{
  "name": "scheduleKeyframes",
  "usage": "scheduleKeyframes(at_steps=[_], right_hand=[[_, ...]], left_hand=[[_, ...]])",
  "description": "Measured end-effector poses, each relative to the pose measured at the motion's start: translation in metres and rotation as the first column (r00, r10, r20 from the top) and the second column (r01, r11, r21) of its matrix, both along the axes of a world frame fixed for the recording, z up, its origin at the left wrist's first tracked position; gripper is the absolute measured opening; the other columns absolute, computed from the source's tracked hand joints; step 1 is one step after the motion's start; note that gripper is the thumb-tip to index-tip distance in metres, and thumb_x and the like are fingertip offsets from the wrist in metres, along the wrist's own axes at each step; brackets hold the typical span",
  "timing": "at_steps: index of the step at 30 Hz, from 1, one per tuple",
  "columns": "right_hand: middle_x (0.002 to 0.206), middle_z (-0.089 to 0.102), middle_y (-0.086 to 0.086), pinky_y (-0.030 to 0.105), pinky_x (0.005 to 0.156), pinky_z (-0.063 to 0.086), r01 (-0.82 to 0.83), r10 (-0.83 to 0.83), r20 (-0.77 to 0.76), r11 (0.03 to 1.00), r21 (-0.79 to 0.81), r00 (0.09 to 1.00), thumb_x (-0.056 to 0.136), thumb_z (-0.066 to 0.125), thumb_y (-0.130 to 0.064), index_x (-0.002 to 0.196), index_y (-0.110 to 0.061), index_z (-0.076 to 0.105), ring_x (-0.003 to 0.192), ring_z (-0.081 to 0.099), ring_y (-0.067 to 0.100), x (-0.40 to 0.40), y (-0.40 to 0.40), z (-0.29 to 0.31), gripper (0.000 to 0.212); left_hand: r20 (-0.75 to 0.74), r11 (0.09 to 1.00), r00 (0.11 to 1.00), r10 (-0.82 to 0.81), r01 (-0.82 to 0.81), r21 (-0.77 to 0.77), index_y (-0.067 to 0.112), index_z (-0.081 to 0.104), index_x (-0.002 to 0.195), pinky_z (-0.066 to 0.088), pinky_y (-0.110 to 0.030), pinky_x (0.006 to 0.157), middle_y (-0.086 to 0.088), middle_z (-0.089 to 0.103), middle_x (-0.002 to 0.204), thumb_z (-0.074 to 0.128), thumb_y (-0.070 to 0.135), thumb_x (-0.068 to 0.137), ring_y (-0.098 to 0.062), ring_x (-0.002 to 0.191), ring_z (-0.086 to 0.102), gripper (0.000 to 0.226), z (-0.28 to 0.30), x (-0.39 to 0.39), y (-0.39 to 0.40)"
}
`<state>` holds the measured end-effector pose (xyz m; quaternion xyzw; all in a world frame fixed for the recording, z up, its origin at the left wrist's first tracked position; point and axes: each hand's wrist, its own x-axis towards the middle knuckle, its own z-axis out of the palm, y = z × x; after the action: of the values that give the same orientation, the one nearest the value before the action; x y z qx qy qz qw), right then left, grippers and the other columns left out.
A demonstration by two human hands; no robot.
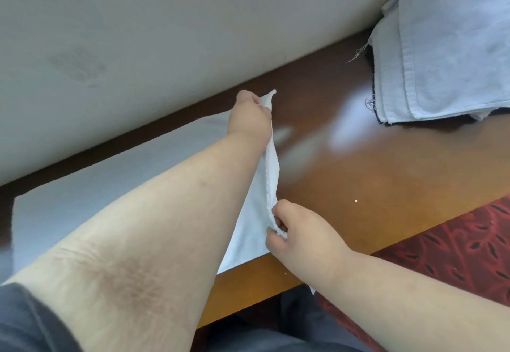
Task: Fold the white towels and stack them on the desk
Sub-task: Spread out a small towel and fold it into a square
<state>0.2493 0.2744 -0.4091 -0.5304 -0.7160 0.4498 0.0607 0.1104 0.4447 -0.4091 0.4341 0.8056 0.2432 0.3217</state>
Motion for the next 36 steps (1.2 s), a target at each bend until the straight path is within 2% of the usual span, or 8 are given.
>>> scheduleKeyframes(at_steps=[7, 12, 18, 22, 26, 30, 34, 36], right_hand=[[0.083, 0.051, -0.026, 0.022, 0.047, 0.031, -0.190, 0.194, -0.062, 0.979, 0.072, 0.979, 0.079, 0.049, -0.036, 0.075, -0.048, 0.034, 0.066, 0.047, 0.007, -0.066, -0.025, 0.026, 0.019], [0.084, 0.052, -0.028, 0.020, 0.054, 0.038, -0.320, 0.328, -0.082, 0.942, 0.103, 0.941, 0.078, 0.048, -0.039, 0.076, -0.048, 0.035, 0.069, 0.049, 0.004, -0.129, -0.054, 0.037, 0.016], [0.092, 0.048, -0.035, 0.018, 0.051, 0.034, -0.490, 0.507, -0.069, 0.854, 0.173, 0.859, 0.078, 0.047, -0.045, 0.083, -0.047, 0.034, 0.077, 0.047, 0.001, -0.215, -0.100, 0.043, 0.014], [0.093, 0.047, -0.036, 0.018, 0.049, 0.028, -0.572, 0.591, -0.063, 0.797, 0.194, 0.804, 0.078, 0.044, -0.046, 0.080, -0.052, 0.033, 0.078, 0.047, -0.001, -0.272, -0.129, 0.049, 0.012], [0.086, 0.050, -0.029, 0.019, 0.050, 0.026, -0.586, 0.605, -0.065, 0.789, 0.183, 0.794, 0.080, 0.046, -0.045, 0.080, -0.050, 0.034, 0.077, 0.048, 0.001, -0.323, -0.149, 0.049, 0.013], [0.067, 0.046, -0.014, 0.019, 0.052, 0.027, -0.603, 0.621, -0.032, 0.770, 0.207, 0.783, 0.084, 0.049, -0.043, 0.078, -0.041, 0.031, 0.066, 0.047, 0.003, -0.370, -0.164, 0.043, 0.020], [0.067, 0.046, -0.014, 0.021, 0.052, 0.030, -0.608, 0.620, -0.007, 0.771, 0.189, 0.785, 0.085, 0.052, -0.039, 0.081, -0.037, 0.031, 0.063, 0.046, 0.003, -0.408, -0.173, 0.030, 0.021], [0.070, 0.047, -0.013, 0.023, 0.053, 0.033, -0.616, 0.619, 0.027, 0.774, 0.150, 0.785, 0.086, 0.052, -0.036, 0.081, -0.034, 0.034, 0.065, 0.046, 0.005, -0.420, -0.177, 0.019, 0.019]], left_hand=[[0.302, 0.990, 0.949, 0.091, -0.120, 0.080, 0.026, 0.063, 0.097, 0.037, -0.020, 0.053, 0.004, 0.055, 0.083, 0.034, 0.004, 0.093, -0.010, 0.061, 0.047, 0.036, 0.028, -0.078, -0.045], [0.303, 0.957, 0.933, 0.195, -0.249, 0.151, 0.026, 0.064, 0.111, 0.038, -0.012, 0.040, 0.012, 0.060, 0.088, 0.053, 0.022, 0.091, 0.003, 0.041, 0.050, 0.024, 0.051, -0.150, -0.098], [0.337, 0.917, 0.896, 0.289, -0.360, 0.170, 0.027, 0.061, 0.125, 0.033, -0.012, 0.037, 0.010, 0.060, 0.098, 0.036, 0.003, 0.089, 0.000, 0.032, 0.039, 0.050, 0.068, -0.250, -0.174], [0.313, 0.923, 0.901, 0.299, -0.356, 0.143, 0.035, 0.052, 0.138, 0.040, -0.013, 0.043, 0.016, 0.059, 0.122, 0.031, 0.004, 0.095, 0.000, 0.043, 0.045, 0.057, 0.075, -0.316, -0.220], [0.259, 0.924, 0.922, 0.288, -0.339, 0.178, 0.034, 0.047, 0.143, 0.043, -0.006, 0.054, 0.014, 0.045, 0.146, 0.030, 0.000, 0.092, 0.004, 0.078, 0.057, 0.064, 0.075, -0.373, -0.252], [0.253, 0.905, 0.912, 0.324, -0.377, 0.198, 0.029, 0.047, 0.144, 0.053, -0.025, 0.086, 0.008, 0.047, 0.146, 0.032, -0.002, 0.084, -0.020, 0.115, 0.061, 0.069, 0.055, -0.428, -0.274], [0.262, 0.901, 0.904, 0.338, -0.391, 0.187, 0.027, 0.047, 0.144, 0.045, -0.011, 0.057, 0.006, 0.050, 0.142, 0.034, -0.002, 0.083, -0.007, 0.083, 0.063, 0.068, 0.026, -0.464, -0.288], [0.259, 0.912, 0.903, 0.342, -0.385, 0.139, 0.028, 0.047, 0.144, 0.045, -0.011, 0.057, 0.005, 0.051, 0.140, 0.035, -0.001, 0.085, -0.008, 0.087, 0.063, 0.067, 0.008, -0.477, -0.292]])
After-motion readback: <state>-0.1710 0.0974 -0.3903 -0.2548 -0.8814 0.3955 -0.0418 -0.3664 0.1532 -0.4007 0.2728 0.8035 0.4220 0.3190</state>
